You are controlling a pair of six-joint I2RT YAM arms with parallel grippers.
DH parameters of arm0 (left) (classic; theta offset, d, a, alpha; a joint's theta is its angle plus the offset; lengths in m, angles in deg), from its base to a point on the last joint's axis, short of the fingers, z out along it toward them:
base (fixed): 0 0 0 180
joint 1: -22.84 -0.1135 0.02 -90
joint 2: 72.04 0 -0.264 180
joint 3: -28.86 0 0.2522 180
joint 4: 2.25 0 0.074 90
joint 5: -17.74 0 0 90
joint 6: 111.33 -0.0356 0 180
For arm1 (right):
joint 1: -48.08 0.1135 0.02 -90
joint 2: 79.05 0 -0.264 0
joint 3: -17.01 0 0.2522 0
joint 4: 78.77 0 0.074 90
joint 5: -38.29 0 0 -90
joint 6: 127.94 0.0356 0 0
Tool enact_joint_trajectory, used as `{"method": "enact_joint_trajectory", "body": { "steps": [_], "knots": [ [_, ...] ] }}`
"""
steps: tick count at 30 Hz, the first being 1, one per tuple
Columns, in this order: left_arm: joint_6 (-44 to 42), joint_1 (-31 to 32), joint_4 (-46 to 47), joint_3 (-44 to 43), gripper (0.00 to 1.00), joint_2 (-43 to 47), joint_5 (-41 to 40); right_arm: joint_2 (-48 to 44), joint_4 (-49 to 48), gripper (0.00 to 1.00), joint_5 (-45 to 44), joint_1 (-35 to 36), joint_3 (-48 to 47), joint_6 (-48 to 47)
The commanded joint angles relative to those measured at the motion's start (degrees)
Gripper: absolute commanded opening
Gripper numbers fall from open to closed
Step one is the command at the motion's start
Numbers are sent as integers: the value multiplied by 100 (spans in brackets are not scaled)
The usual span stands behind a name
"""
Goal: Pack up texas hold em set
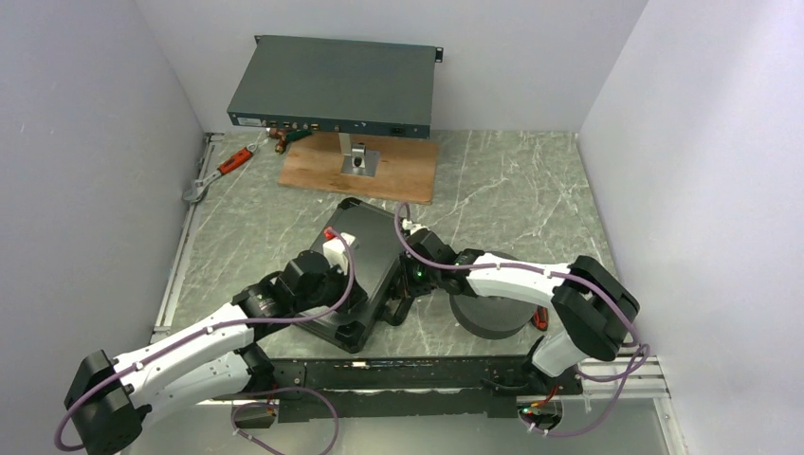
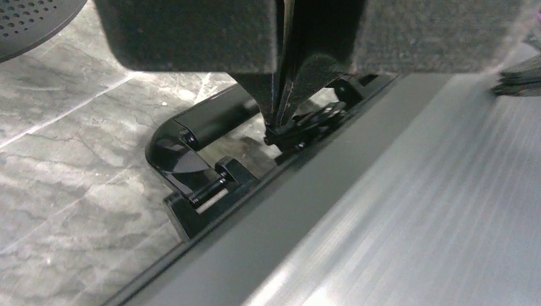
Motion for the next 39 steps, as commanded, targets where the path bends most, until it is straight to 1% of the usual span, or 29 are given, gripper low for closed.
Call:
{"method": "enact_joint_trajectory", "body": {
  "steps": [1,7,16,18,26,30,35,39],
  "knots": [
    [-63,41,-571,-243,1,104,20,95,-391,0,-8,57,152,130],
    [-64,36,-588,-362,5,72,46,69,-447,0,82,57,128,155],
    [-54,36,-714,-427,7,169,13,198,-571,0,109,66,190,174],
    [-63,40,-777,-469,10,214,-11,241,-621,0,88,66,232,166],
    [-134,37,-1132,-770,29,464,-205,265,-793,0,-61,66,591,208],
    [-185,42,-1316,-942,32,530,-292,392,-1159,0,-144,66,808,201],
    [-179,42,-1440,-1072,36,661,-379,780,-1462,0,-178,66,700,161],
    [-169,37,-1675,-1235,40,737,-408,671,-2014,0,-85,79,1073,230]
  ]
}}
